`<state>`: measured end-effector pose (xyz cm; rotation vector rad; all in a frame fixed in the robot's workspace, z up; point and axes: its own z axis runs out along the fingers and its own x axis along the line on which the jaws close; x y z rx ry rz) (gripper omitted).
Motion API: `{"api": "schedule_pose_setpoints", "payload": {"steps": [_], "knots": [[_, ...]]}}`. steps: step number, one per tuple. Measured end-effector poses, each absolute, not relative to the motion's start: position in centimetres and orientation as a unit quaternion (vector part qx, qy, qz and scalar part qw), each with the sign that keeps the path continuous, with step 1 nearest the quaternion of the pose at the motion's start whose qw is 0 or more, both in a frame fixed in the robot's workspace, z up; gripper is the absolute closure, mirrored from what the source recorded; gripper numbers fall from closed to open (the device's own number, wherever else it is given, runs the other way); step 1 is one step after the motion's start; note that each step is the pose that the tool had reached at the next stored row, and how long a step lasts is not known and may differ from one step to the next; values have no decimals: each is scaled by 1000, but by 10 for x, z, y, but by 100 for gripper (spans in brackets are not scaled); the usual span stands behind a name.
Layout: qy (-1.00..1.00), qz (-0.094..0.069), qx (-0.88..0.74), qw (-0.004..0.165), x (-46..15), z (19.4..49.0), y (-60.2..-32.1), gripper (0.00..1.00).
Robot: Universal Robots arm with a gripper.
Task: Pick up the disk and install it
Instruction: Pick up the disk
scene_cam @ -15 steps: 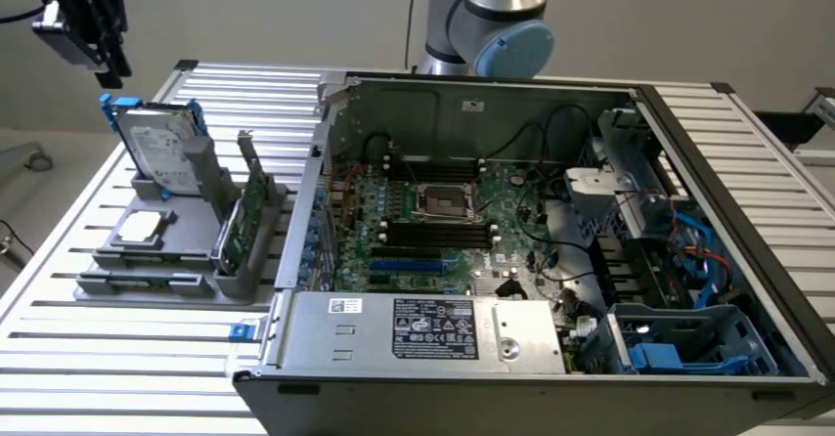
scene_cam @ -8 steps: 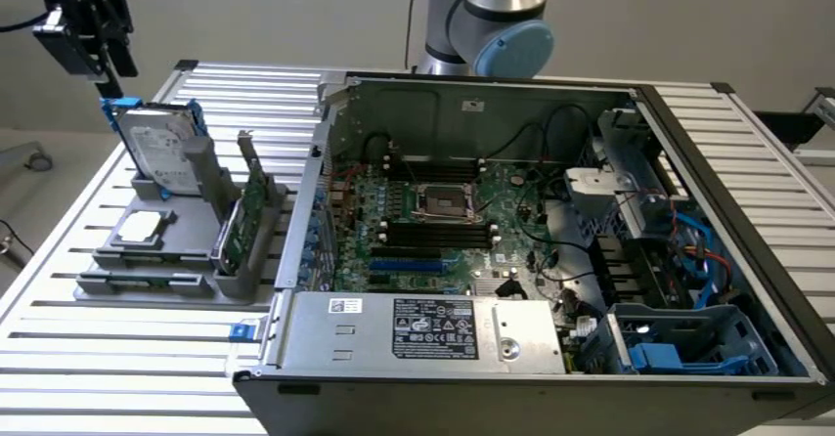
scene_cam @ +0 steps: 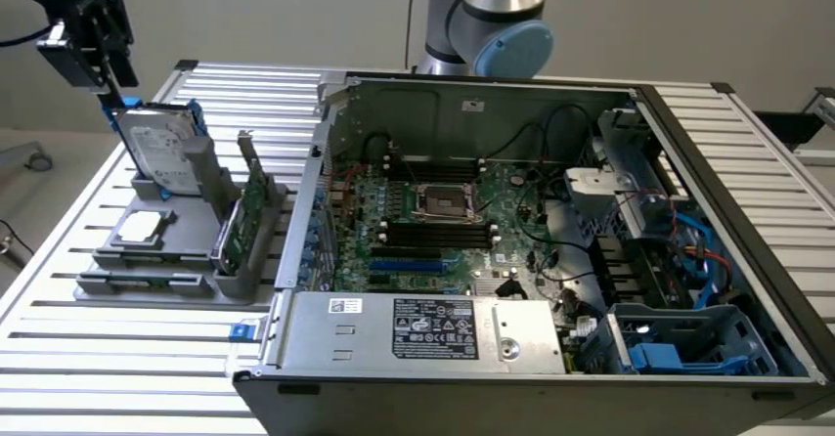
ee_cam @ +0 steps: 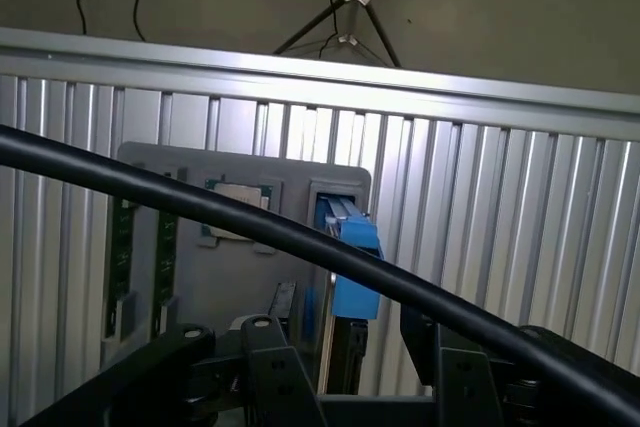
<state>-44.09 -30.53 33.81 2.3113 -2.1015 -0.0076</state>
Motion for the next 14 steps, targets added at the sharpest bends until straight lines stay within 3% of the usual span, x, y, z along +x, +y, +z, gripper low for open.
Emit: {"api": "schedule_pose_setpoints", "payload": {"steps": [14], "knots": [[-671,4,741,3,-443,313,-305,46]]}}
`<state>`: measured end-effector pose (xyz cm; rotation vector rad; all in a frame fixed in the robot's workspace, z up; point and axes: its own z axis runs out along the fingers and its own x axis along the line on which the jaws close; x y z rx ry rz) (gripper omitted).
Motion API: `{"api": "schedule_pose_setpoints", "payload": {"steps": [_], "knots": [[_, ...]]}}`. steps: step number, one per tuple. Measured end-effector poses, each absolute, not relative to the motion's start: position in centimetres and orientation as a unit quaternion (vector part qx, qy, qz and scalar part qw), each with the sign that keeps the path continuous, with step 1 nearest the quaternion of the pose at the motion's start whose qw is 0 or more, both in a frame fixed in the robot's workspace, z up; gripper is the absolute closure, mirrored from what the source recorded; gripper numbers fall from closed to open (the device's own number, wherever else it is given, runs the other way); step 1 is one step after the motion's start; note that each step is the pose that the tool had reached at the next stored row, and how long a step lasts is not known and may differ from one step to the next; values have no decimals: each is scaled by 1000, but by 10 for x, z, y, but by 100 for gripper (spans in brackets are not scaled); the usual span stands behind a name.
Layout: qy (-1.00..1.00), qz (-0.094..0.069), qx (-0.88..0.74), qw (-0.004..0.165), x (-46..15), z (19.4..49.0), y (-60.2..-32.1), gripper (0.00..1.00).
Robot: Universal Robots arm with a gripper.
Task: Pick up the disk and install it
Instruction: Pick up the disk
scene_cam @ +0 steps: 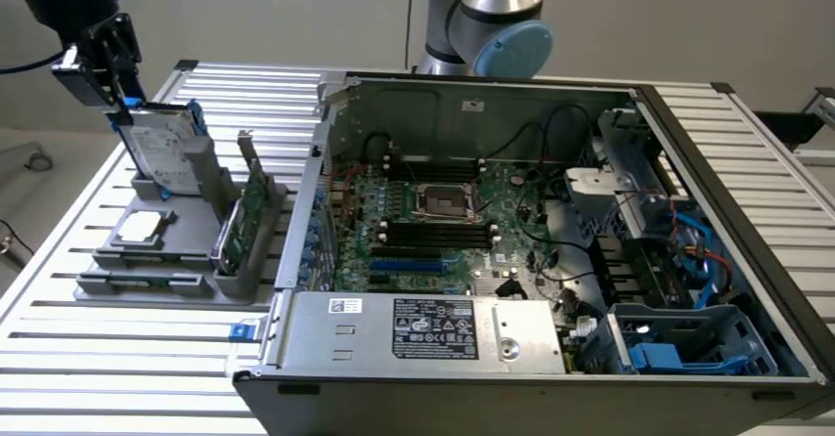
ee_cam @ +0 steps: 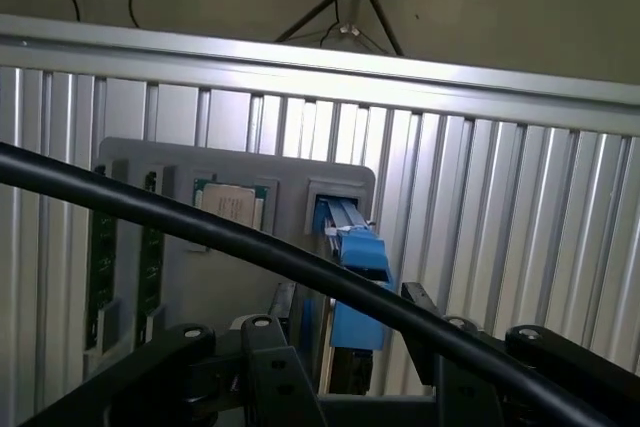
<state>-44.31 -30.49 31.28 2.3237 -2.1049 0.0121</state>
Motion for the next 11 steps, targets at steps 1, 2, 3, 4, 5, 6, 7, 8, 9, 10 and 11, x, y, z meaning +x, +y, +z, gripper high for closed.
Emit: {"api": "schedule_pose_setpoints", "payload": {"steps": [1,2,3,4,5,6,7,8,9,10,11], "knots": [[-671,4,741,3,-443,311,-305,46],[-671,4,741,3,-443,310,-305,46],[-671,4,741,3,-443,310,-305,46],[-671,5,741,3,-443,309,-305,46],[-671,5,741,4,-443,309,-305,46],[-671,5,741,4,-443,309,-305,46],[-671,5,741,4,-443,309,-305,46],[-671,5,741,4,-443,309,-305,46],[-671,5,741,4,-443,308,-305,46],[-671,5,741,4,-443,308,-305,46],[-671,5,741,4,-443,307,-305,46]]}}
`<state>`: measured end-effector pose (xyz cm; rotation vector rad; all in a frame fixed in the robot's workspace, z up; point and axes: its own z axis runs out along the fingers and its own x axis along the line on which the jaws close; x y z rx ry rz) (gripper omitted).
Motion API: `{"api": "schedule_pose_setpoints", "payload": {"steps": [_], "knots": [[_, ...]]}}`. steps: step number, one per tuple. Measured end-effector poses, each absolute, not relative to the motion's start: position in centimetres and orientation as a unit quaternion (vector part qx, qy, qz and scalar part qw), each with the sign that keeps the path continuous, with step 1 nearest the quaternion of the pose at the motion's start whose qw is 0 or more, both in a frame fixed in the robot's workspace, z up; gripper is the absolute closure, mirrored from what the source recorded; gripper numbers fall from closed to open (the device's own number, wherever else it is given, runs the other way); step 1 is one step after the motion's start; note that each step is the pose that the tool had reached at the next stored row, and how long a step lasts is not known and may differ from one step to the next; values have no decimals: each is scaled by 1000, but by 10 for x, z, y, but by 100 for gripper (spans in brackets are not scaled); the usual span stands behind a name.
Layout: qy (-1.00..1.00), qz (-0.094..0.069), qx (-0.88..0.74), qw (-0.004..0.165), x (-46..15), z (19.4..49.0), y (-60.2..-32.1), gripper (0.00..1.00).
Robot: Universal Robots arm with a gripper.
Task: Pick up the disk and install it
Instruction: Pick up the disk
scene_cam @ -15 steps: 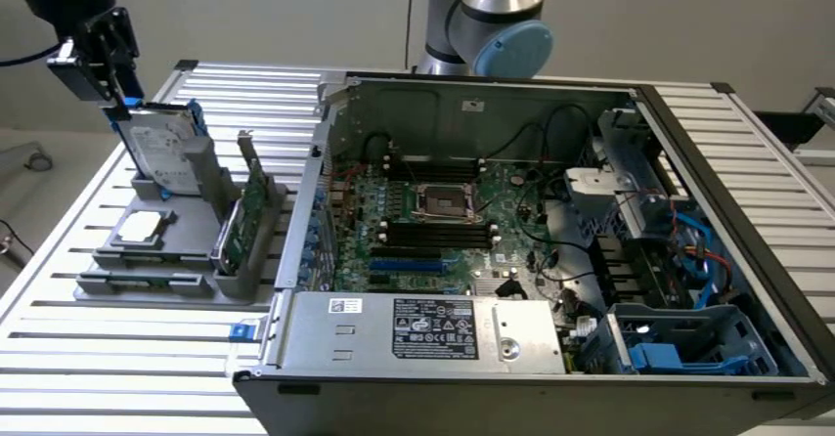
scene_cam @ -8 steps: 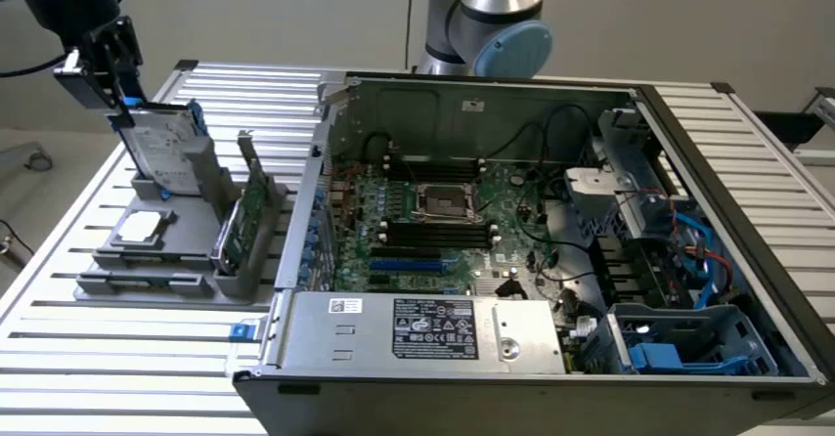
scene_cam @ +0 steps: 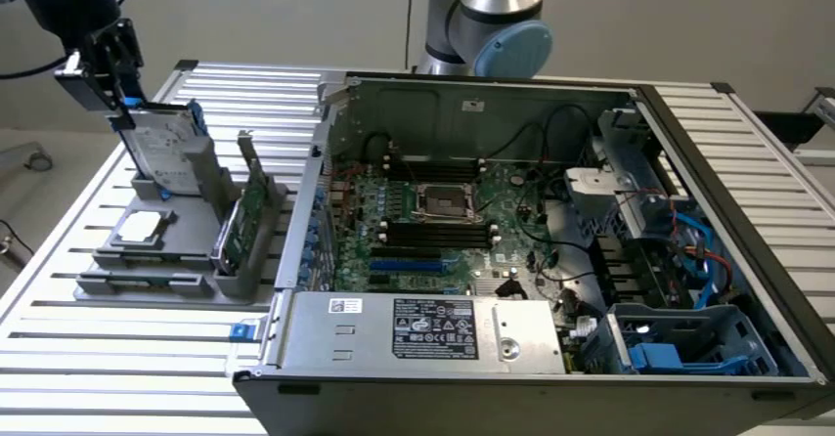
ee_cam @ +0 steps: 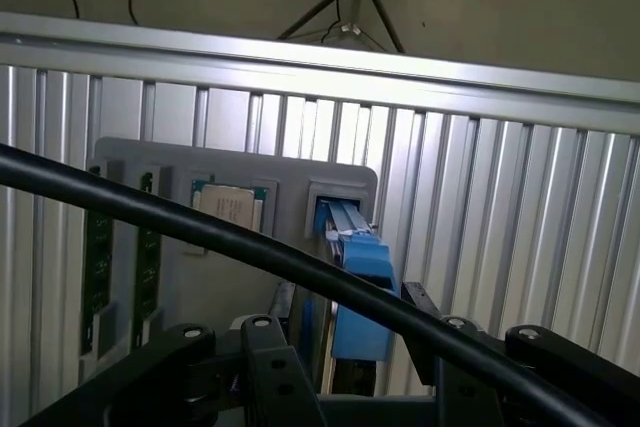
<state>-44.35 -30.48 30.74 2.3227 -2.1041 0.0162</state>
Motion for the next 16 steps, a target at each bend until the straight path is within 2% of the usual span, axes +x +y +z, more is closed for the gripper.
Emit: {"api": "schedule_pose_setpoints", "payload": {"steps": [16], "knots": [[-673,6,740,3,-449,294,-305,46]]}}
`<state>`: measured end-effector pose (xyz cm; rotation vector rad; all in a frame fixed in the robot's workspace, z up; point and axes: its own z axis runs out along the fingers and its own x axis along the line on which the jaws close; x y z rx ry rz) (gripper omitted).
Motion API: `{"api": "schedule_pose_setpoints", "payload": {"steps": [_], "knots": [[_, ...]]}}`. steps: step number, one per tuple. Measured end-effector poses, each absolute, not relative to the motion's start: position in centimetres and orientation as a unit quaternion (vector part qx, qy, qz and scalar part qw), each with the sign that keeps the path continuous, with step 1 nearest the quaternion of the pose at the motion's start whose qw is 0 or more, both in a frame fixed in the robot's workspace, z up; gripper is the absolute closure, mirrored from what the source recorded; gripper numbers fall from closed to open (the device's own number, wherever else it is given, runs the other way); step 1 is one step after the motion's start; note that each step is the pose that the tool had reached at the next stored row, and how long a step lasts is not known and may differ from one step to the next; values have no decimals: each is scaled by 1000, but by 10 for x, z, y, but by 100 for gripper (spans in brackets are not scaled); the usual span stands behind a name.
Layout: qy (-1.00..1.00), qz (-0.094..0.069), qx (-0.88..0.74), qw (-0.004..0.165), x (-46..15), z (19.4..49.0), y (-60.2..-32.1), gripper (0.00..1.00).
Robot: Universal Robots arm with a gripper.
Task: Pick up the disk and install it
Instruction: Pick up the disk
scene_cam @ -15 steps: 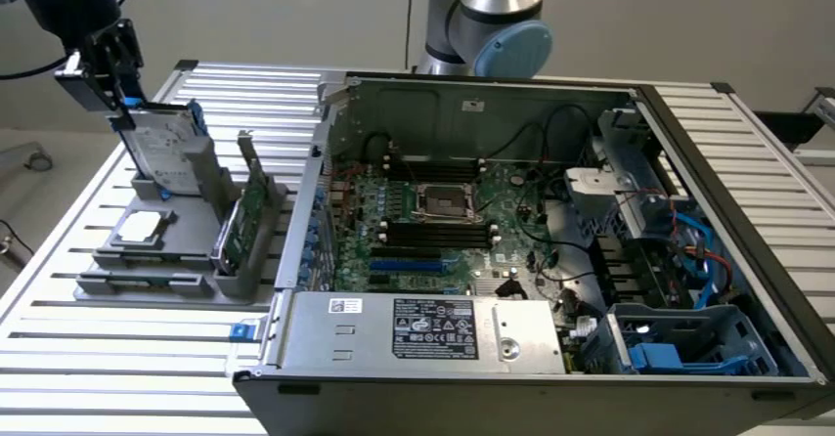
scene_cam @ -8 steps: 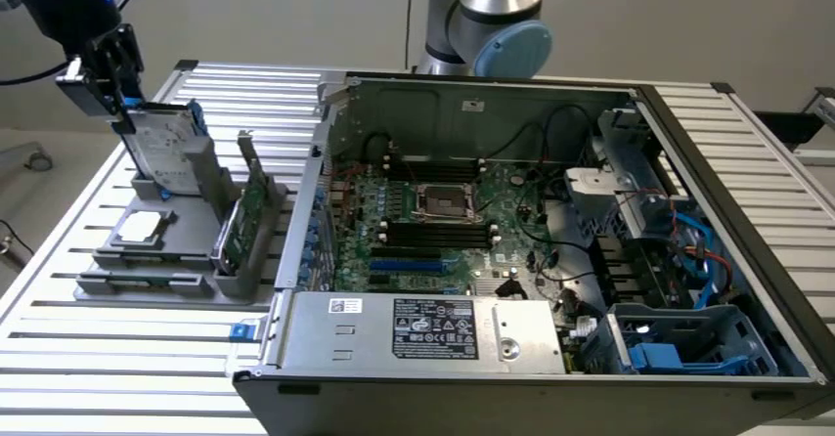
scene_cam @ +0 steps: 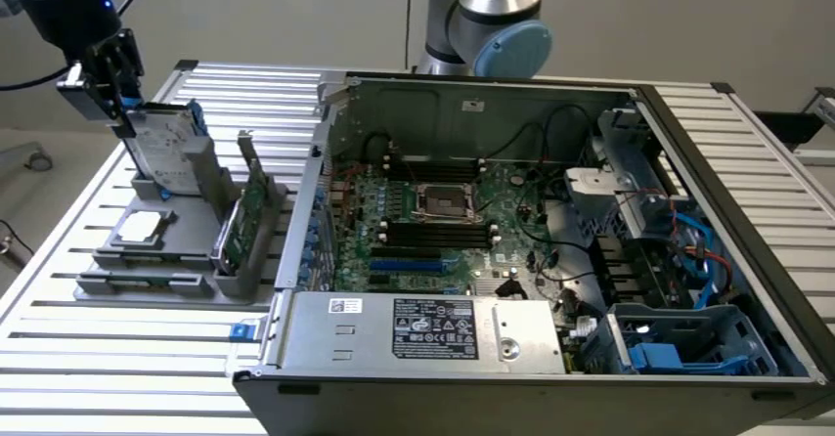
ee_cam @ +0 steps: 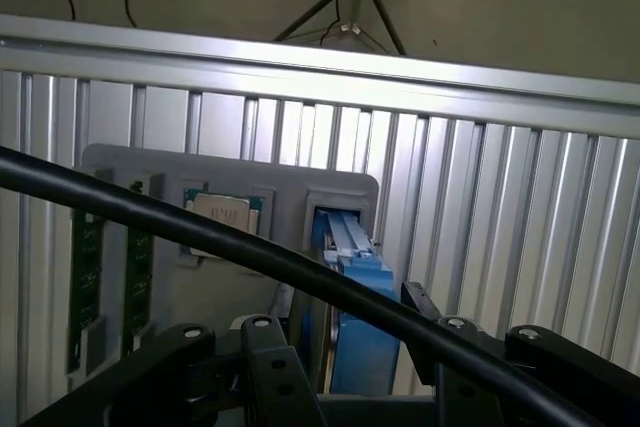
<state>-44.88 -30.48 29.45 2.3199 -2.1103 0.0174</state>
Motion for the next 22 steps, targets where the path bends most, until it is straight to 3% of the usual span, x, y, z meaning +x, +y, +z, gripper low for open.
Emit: {"api": "schedule_pose_setpoints", "payload": {"steps": [22], "knots": [[-705,-2,709,-5,-449,288,-305,46]]}}
